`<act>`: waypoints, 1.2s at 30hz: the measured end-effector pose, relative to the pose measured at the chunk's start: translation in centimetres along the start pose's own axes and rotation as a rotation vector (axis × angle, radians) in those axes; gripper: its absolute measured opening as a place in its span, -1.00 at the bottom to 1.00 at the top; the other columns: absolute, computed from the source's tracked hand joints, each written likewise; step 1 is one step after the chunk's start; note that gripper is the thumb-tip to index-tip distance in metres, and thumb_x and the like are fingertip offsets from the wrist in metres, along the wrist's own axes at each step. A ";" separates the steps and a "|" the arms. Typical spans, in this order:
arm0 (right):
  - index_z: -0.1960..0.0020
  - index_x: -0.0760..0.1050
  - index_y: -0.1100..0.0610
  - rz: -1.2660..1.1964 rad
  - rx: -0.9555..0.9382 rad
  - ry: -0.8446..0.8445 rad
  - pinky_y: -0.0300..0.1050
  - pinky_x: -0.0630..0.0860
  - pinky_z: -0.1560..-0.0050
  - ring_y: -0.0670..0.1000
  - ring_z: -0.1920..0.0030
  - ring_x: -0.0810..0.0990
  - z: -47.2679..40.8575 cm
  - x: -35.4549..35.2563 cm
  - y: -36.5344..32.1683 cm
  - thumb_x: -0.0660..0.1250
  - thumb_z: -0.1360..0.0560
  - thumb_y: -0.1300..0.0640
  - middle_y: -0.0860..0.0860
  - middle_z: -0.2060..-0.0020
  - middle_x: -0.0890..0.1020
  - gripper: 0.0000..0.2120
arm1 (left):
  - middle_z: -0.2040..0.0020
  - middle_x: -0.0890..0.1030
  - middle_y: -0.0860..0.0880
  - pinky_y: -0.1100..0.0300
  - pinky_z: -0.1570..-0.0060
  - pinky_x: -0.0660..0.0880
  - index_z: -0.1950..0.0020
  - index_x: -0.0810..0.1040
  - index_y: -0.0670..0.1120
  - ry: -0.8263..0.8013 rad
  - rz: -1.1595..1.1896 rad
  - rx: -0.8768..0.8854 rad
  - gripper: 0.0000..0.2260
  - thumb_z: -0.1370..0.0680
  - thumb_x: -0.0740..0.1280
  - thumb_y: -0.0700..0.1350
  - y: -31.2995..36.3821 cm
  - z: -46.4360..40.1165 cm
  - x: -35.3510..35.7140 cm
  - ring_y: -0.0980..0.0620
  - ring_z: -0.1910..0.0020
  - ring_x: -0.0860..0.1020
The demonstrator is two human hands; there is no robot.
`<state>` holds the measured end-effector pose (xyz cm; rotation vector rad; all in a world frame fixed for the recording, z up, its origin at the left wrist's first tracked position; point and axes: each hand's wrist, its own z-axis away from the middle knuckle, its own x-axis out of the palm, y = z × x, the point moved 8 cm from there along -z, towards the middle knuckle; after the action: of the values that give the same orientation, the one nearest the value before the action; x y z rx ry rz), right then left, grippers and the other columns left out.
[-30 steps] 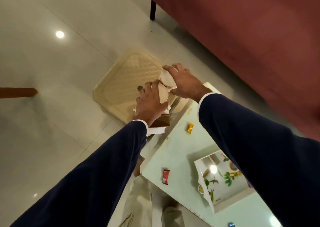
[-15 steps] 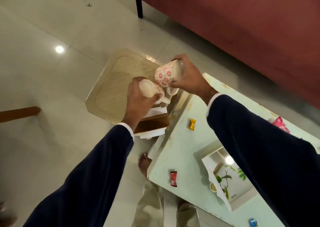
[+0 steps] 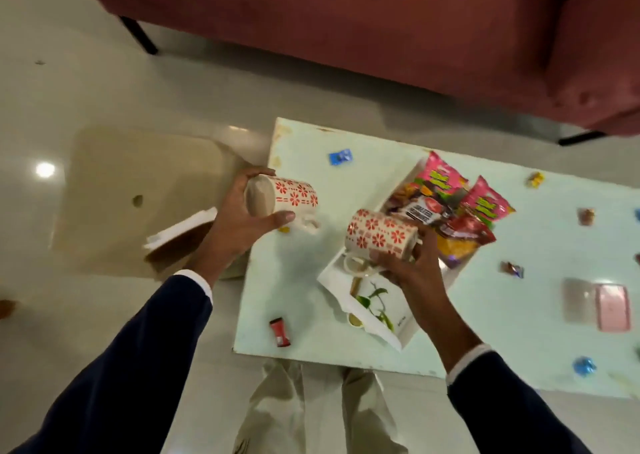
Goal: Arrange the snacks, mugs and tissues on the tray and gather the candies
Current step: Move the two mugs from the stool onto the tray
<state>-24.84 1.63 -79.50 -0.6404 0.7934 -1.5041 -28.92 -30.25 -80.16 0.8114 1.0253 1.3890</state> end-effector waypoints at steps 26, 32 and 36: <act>-0.35 0.25 -0.02 0.930 -0.017 0.336 -0.06 0.43 0.27 0.18 0.00 0.60 -2.4 -14.3 6.2 0.51 -0.29 -0.18 0.07 -0.18 0.44 -0.25 | -0.37 0.39 -0.03 -0.06 -0.28 0.48 -0.45 0.37 0.03 -0.831 -1.130 0.352 -0.18 -0.27 0.66 -0.14 -3.0 -0.7 30.5 -0.10 -0.37 0.43; -0.35 0.25 -0.01 0.960 -0.008 0.375 0.00 0.52 0.23 0.17 -0.06 0.56 -2.7 -13.8 6.7 0.49 -0.29 -0.25 0.08 -0.20 0.42 -0.24 | -0.40 0.37 -0.01 -0.16 -0.30 0.48 -0.45 0.38 0.06 -0.802 -1.077 0.377 -0.19 -0.28 0.63 -0.21 -3.2 -0.5 30.3 -0.11 -0.41 0.40; -0.32 0.26 0.02 0.952 -0.014 0.401 0.08 0.59 0.17 0.18 -0.08 0.52 -2.9 -13.4 6.5 0.49 -0.28 -0.27 0.10 -0.17 0.42 -0.23 | -0.43 0.36 -0.03 -0.12 -0.33 0.46 -0.51 0.36 0.03 -0.754 -1.079 0.380 -0.17 -0.30 0.62 -0.22 -2.9 -0.7 29.8 -0.11 -0.44 0.37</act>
<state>-21.96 15.23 -85.66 0.0785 1.1922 -0.7364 -31.06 -0.94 -85.96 0.7593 0.8789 -0.0549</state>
